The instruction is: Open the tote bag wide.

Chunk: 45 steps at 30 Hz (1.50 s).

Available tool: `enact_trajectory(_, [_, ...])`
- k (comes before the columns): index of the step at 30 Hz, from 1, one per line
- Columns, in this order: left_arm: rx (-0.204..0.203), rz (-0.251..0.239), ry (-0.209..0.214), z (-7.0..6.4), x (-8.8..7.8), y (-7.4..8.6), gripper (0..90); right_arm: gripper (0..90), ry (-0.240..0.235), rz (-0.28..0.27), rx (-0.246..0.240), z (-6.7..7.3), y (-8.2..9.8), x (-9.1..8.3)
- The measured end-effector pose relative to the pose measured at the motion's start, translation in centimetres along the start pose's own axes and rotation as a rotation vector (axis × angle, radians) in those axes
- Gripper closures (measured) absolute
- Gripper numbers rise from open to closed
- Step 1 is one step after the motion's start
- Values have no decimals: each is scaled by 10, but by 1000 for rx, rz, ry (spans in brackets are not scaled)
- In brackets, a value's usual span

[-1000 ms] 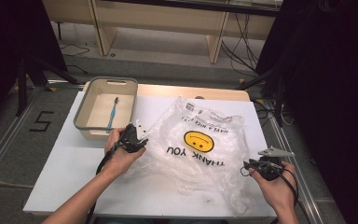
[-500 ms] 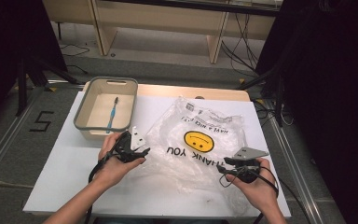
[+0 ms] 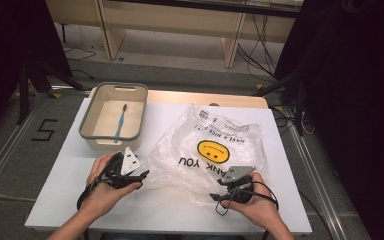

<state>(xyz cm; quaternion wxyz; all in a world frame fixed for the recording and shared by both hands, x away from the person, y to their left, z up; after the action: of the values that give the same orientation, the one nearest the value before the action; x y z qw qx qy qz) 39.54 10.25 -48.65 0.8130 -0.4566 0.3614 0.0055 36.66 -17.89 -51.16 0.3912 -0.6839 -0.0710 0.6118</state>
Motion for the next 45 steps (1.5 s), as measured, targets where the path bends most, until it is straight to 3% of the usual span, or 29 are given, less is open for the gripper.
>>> enact_trajectory(3, [-6, 0, -3, 0, -2, 5, 376, 465, -10, 28, -17, 0, 4, 5])
enact_trajectory(6, [-6, 8, 0, 0, -3, 9, 376, 596, 1, 74, -33, -2, 12, 9])
enact_trajectory(7, [-7, 8, 0, -1, -3, 10, 376, 596, 1, 74, -33, -2, 12, 9])
enact_trajectory(15, [-4, 5, 2, -2, -4, 10, 373, 862, -6, 87, -56, -2, 14, 9])
enact_trajectory(23, [-6, 1, -1, -1, -4, 10, 368, 900, -3, 60, -48, -1, 11, 3])
enact_trajectory(30, [-6, -7, -4, -1, -6, 8, 366, 900, 36, -12, -57, -2, -3, -12])
enact_trajectory(40, [-13, -37, -17, 1, -10, 3, 365, 900, 153, -177, -47, -13, -30, -40])
enact_trajectory(45, [-18, -52, -24, 2, -11, 1, 365, 900, 189, -225, -41, -16, -41, -47])
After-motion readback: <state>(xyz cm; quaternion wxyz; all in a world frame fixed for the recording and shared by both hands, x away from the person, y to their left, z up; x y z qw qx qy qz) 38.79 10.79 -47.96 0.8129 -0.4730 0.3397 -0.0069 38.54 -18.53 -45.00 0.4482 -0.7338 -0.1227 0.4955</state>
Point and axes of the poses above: each handheld gripper's, and its own axes: x roughly forward along the jaws, y roughly out of its underside, z roughly to its left, the point moved 8 cm from there along x, roughly forward along the jaws, and after that the axes turned 7 degrees about -y, right-handed, at the moved point
